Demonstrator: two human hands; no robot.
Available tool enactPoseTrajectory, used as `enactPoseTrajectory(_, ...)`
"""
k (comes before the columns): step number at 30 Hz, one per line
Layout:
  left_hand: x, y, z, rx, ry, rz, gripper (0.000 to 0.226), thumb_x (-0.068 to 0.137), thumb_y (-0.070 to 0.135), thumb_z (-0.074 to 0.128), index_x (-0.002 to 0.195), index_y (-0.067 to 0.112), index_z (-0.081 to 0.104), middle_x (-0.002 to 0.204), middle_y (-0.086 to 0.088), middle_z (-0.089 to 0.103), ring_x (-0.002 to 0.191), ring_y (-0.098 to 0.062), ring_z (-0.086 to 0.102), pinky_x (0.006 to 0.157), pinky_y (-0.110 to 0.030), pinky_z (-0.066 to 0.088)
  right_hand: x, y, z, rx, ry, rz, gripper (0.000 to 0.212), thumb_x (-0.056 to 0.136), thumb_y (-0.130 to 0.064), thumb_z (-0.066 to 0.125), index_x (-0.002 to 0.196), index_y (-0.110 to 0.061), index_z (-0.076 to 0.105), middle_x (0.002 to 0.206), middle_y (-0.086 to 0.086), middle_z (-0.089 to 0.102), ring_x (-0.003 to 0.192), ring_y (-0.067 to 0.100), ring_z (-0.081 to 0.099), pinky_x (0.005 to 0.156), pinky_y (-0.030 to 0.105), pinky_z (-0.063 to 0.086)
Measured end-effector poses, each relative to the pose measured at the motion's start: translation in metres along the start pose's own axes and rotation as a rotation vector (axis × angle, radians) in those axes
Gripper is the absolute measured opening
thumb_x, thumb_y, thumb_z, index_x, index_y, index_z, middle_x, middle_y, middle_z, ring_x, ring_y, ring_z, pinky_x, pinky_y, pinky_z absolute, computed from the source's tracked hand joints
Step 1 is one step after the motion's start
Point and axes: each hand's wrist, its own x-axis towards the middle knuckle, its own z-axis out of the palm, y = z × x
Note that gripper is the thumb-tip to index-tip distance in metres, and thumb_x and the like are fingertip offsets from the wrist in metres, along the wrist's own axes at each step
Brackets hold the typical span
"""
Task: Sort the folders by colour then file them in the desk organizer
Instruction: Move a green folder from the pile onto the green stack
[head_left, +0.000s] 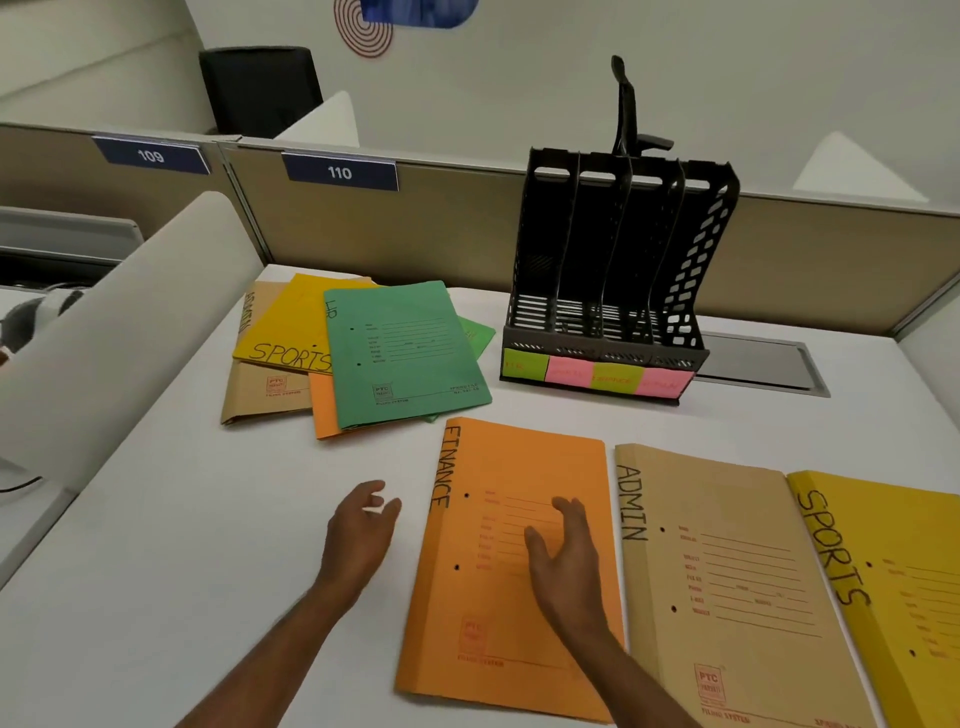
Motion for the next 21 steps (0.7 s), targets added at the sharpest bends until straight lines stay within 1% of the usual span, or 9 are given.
enactPoseTrajectory(3,0.046,0.014,-0.017,-0.084,0.096,0.032,0.04,0.097,0.022,0.062,0.136,0.014,0.054,0.131,-0.01,0.06,0.103,-0.017,0.055,0.08,-0.031,0.049,0.034,-0.033,0.033,0.041,-0.041,-0.044,0.05,0.099,-0.021,0.058,0.145,-0.014,0.042,0.161,0.007,0.027,0.151,0.019,0.019,0.118,0.028,0.019)
enactPoseTrajectory(5,0.061,0.024,-0.023,-0.128,0.105,0.057,0.042,0.097,0.021,0.062,0.138,0.013,0.052,0.134,-0.008,0.058,0.109,-0.018,0.055,0.083,-0.032,0.049,0.048,-0.046,0.045,0.048,-0.072,-0.063,0.049,0.098,-0.022,0.059,0.145,-0.015,0.042,0.161,0.006,0.028,0.151,0.019,0.02,0.121,0.034,0.021)
enactPoseTrajectory(8,0.07,0.033,-0.027,-0.17,0.086,0.091,0.044,0.097,0.019,0.062,0.14,0.015,0.05,0.139,-0.005,0.055,0.12,-0.021,0.054,0.089,-0.032,0.047,0.065,-0.056,0.056,0.026,-0.103,-0.094,0.05,0.099,-0.023,0.058,0.145,-0.014,0.041,0.16,0.006,0.031,0.15,0.021,0.023,0.121,0.041,0.026)
enactPoseTrajectory(11,0.096,0.038,-0.032,-0.224,0.075,0.07,0.047,0.098,0.018,0.061,0.142,0.017,0.047,0.145,-0.004,0.051,0.131,-0.025,0.048,0.095,-0.032,0.045,0.09,-0.069,0.078,0.004,-0.12,-0.1,0.052,0.099,-0.023,0.057,0.147,-0.013,0.039,0.161,0.006,0.028,0.151,0.02,0.02,0.122,0.039,0.023)
enactPoseTrajectory(13,0.112,0.04,-0.034,-0.252,0.068,0.045,0.048,0.098,0.02,0.061,0.143,0.018,0.045,0.145,-0.004,0.05,0.135,-0.025,0.044,0.099,-0.035,0.044,0.106,-0.074,0.09,-0.026,-0.123,-0.099,0.053,0.1,-0.023,0.056,0.148,-0.012,0.038,0.161,0.006,0.028,0.151,0.02,0.019,0.122,0.038,0.023)
enactPoseTrajectory(17,0.136,0.042,-0.036,-0.343,0.053,-0.031,0.051,0.097,0.021,0.062,0.145,0.017,0.043,0.144,-0.005,0.049,0.134,-0.026,0.046,0.107,-0.042,0.044,0.13,-0.081,0.105,-0.042,-0.129,-0.075,0.051,0.099,-0.021,0.056,0.146,-0.01,0.038,0.157,0.008,0.034,0.147,0.025,0.028,0.117,0.044,0.032)
enactPoseTrajectory(18,0.142,0.043,-0.037,-0.362,0.053,-0.056,0.052,0.097,0.021,0.062,0.145,0.017,0.043,0.141,-0.004,0.05,0.13,-0.025,0.049,0.104,-0.041,0.046,0.135,-0.082,0.108,-0.033,-0.127,-0.073,0.051,0.098,-0.02,0.057,0.144,-0.01,0.039,0.155,0.009,0.037,0.145,0.026,0.031,0.115,0.044,0.034)
enactPoseTrajectory(19,0.147,0.043,-0.037,-0.371,0.053,-0.073,0.052,0.097,0.021,0.062,0.145,0.017,0.042,0.136,-0.001,0.05,0.123,-0.023,0.052,0.096,-0.036,0.049,0.14,-0.083,0.11,-0.023,-0.123,-0.069,0.05,0.097,-0.018,0.058,0.143,-0.009,0.04,0.153,0.009,0.039,0.144,0.026,0.033,0.115,0.044,0.035)
enactPoseTrajectory(21,0.157,0.043,-0.037,-0.379,0.052,-0.088,0.05,0.098,0.021,0.061,0.144,0.016,0.043,0.124,0.004,0.049,0.103,-0.015,0.054,0.072,-0.023,0.047,0.149,-0.083,0.115,-0.03,-0.122,-0.059,0.052,0.096,-0.018,0.06,0.143,-0.009,0.04,0.152,0.009,0.039,0.143,0.026,0.034,0.114,0.043,0.036)
